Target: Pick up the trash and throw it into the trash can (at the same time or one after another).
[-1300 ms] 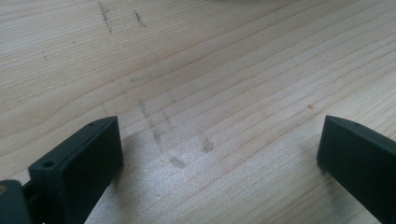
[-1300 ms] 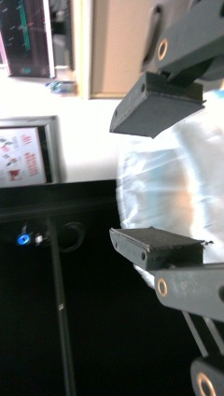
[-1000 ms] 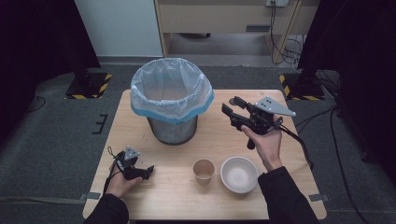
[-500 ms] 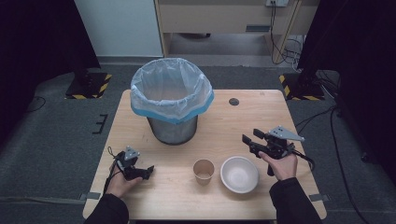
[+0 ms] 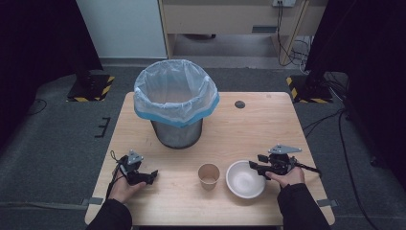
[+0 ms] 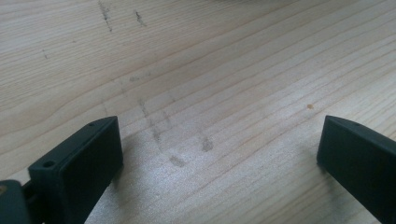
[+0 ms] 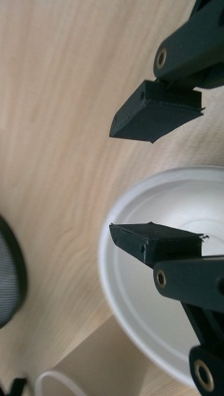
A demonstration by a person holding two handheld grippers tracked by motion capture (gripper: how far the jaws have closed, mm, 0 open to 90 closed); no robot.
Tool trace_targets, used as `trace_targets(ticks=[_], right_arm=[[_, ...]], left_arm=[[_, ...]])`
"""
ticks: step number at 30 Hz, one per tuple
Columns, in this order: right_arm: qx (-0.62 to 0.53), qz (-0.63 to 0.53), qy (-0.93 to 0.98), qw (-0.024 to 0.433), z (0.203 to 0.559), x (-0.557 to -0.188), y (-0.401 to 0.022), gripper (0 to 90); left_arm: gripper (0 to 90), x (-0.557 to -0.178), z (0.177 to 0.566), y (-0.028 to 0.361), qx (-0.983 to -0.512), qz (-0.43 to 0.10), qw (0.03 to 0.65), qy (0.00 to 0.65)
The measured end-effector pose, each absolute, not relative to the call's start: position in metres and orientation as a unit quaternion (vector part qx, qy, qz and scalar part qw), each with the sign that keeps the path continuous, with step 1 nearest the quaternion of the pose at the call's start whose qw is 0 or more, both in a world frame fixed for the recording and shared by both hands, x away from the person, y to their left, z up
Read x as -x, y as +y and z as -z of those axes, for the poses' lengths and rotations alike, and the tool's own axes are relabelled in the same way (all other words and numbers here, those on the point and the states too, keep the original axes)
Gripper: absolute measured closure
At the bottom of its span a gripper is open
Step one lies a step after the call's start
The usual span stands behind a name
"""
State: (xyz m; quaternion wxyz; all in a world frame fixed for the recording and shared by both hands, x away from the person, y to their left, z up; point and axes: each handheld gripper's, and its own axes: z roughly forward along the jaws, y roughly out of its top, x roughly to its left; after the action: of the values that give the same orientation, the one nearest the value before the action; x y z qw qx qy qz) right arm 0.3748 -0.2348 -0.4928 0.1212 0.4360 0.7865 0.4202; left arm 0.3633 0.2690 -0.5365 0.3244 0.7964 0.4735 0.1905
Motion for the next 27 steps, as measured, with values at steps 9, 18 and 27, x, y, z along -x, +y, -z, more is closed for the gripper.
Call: trace_targets(ticks=[9, 18, 27], right_arm=[[-0.437, -0.380, 0.811, 0.084, 0.508, -0.377, -0.232, 54.4], [-0.440, -0.361, 0.819, 0.067, 0.510, -0.378, -0.234, 74.2], [-0.439, -0.385, 0.808, 0.072, 0.493, -0.378, -0.234, 80.7]], left_arm=[[0.0, -0.363, 0.537, 0.269, -0.796, -0.190, 0.324, 0.473], [0.0, -0.363, 0.537, 0.269, -0.796, -0.190, 0.324, 0.473], [0.0, -0.363, 0.537, 0.269, -0.796, -0.190, 0.324, 0.473]])
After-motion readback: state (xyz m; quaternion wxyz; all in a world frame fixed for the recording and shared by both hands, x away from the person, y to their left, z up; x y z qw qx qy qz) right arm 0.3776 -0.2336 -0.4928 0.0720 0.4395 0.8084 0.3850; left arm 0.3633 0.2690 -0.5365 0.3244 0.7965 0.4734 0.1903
